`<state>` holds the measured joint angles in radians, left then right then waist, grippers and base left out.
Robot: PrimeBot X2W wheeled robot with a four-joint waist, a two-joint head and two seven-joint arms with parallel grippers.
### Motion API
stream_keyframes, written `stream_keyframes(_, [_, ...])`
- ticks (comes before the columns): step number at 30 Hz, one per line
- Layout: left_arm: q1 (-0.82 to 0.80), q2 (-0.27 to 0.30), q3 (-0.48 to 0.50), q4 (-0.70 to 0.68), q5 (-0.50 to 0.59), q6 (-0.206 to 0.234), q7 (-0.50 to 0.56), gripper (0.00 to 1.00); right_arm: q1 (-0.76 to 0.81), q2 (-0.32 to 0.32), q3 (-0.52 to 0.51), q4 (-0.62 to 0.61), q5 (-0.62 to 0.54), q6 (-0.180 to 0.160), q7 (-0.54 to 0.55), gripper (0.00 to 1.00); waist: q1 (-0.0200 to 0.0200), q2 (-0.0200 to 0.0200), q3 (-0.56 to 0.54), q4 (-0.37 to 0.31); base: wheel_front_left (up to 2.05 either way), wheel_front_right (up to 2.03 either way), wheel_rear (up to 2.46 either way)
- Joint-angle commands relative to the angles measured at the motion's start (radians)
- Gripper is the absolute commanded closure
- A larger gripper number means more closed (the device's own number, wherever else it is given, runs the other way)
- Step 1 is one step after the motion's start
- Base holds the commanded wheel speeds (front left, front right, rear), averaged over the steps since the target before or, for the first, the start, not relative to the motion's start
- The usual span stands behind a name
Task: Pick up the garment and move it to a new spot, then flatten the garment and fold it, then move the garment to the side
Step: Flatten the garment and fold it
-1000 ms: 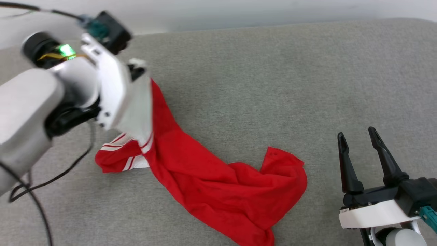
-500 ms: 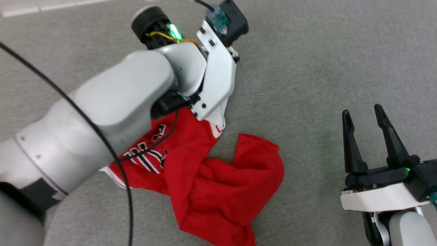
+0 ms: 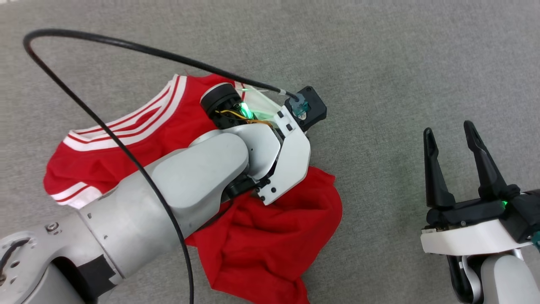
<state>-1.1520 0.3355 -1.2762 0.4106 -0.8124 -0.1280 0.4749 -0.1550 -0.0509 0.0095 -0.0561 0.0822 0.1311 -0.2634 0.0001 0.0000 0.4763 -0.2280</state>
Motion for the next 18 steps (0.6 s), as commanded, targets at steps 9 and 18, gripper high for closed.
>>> stream_keyframes(9, [-0.002, -0.007, 0.090, 0.125, 0.052, 0.053, -0.521, 0.00, 0.070, 0.001, -0.025, 0.014, -0.043, -0.001, -0.002, 0.00, -0.0001, 0.0000, -0.172, 0.089, 0.00, 0.00, 0.00])
stream_keyframes(18, [0.170, 0.097, 0.256, 0.069, 0.098, 0.310, -0.739, 0.00, 0.070, 0.001, -0.065, -0.001, -0.092, -0.001, -0.002, 0.00, -0.0001, 0.0000, -0.254, 0.165, 0.00, 0.00, 0.00])
